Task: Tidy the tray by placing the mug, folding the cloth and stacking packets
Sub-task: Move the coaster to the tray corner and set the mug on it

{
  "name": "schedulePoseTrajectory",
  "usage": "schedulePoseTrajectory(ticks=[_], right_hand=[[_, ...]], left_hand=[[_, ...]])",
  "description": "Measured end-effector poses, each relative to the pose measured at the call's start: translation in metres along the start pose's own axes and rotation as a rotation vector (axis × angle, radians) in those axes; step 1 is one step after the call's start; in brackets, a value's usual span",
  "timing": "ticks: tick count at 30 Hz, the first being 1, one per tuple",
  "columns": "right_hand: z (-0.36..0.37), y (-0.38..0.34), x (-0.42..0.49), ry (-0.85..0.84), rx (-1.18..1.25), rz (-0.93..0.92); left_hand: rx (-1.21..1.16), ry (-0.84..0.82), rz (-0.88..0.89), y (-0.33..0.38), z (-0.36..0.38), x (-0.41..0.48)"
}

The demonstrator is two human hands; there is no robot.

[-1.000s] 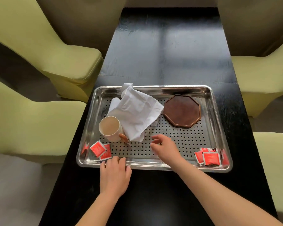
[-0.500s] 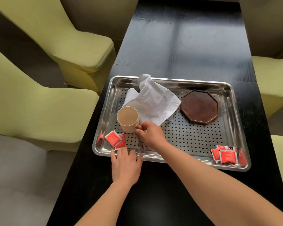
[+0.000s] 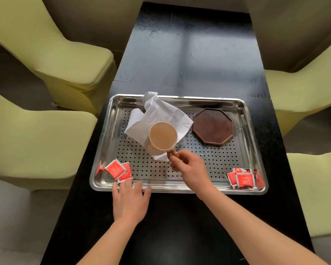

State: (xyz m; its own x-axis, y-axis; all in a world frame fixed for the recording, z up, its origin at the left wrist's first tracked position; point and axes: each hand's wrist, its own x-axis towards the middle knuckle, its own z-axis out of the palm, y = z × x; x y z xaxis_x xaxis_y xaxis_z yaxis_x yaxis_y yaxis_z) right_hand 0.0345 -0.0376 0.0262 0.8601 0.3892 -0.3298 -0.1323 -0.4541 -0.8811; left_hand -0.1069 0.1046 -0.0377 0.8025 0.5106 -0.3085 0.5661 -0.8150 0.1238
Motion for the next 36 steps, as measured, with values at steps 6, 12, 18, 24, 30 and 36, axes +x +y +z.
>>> schedulePoseTrajectory(ticks=[6, 12, 18, 24, 30, 36], right_hand=[[-0.068, 0.024, 0.011, 0.258, -0.005, 0.062], [-0.106, 0.035, 0.052, 0.386, -0.067, 0.155], [-0.117, 0.038, 0.077, 0.423, -0.076, 0.204], [-0.119, 0.041, 0.087, 0.439, -0.078, 0.211], [-0.121, 0.043, 0.09, 0.427, -0.032, 0.201], [-0.12, 0.045, 0.076, 0.462, -0.034, 0.128]], left_hand=[[0.016, 0.037, -0.001, 0.004, 0.005, 0.003], [-0.062, 0.051, 0.027, 0.014, 0.003, 0.017], [-0.079, 0.086, -0.003, 0.017, 0.008, 0.022], [-0.085, 0.118, 0.002, 0.016, 0.012, 0.02], [-0.05, 0.088, -0.005, 0.017, 0.01, 0.02], [-0.061, 0.051, -0.008, 0.016, 0.006, 0.021]])
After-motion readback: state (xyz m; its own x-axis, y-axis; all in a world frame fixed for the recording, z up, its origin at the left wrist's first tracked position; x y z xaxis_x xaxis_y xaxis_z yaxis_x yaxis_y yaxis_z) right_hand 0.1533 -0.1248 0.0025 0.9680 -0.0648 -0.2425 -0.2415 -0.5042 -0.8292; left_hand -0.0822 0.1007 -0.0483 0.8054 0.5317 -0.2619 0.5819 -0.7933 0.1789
